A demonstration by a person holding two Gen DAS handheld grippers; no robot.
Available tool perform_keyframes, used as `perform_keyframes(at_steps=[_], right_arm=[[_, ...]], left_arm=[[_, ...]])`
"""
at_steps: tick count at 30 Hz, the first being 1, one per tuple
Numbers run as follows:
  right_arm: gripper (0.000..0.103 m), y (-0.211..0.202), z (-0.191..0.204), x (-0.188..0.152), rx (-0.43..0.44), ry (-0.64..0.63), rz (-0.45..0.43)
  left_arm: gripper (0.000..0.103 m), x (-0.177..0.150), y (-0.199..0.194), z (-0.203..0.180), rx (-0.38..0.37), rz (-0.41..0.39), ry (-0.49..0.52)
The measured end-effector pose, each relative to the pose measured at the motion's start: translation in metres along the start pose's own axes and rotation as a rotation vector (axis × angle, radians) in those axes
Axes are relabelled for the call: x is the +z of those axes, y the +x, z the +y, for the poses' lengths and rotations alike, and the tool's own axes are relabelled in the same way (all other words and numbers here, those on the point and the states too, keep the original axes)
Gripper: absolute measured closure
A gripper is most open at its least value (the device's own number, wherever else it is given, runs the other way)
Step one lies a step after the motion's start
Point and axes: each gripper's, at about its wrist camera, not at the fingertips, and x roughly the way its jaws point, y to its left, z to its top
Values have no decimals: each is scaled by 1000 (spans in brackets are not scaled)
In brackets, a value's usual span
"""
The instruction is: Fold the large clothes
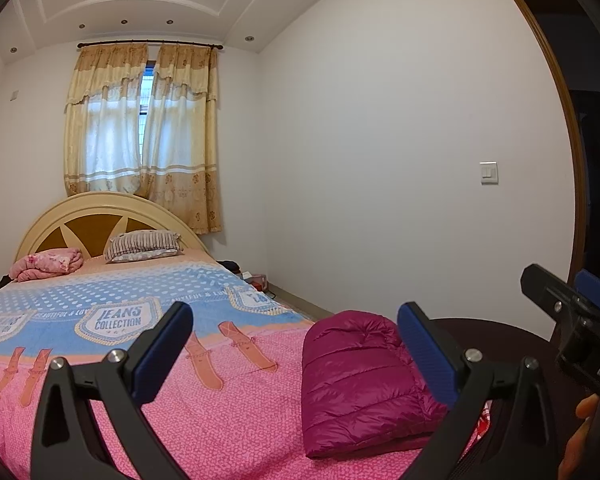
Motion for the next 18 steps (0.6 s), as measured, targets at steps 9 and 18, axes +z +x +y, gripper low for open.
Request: perform_keyframes(at_steps=[9,18], right_arm=[[8,-2,-2,-1,-3,1,-7],[8,1,-2,-2,-9,1,2]], left_arm=[[0,1,-1,2,-6,8,-5],[0,2,9,0,26,48,13]])
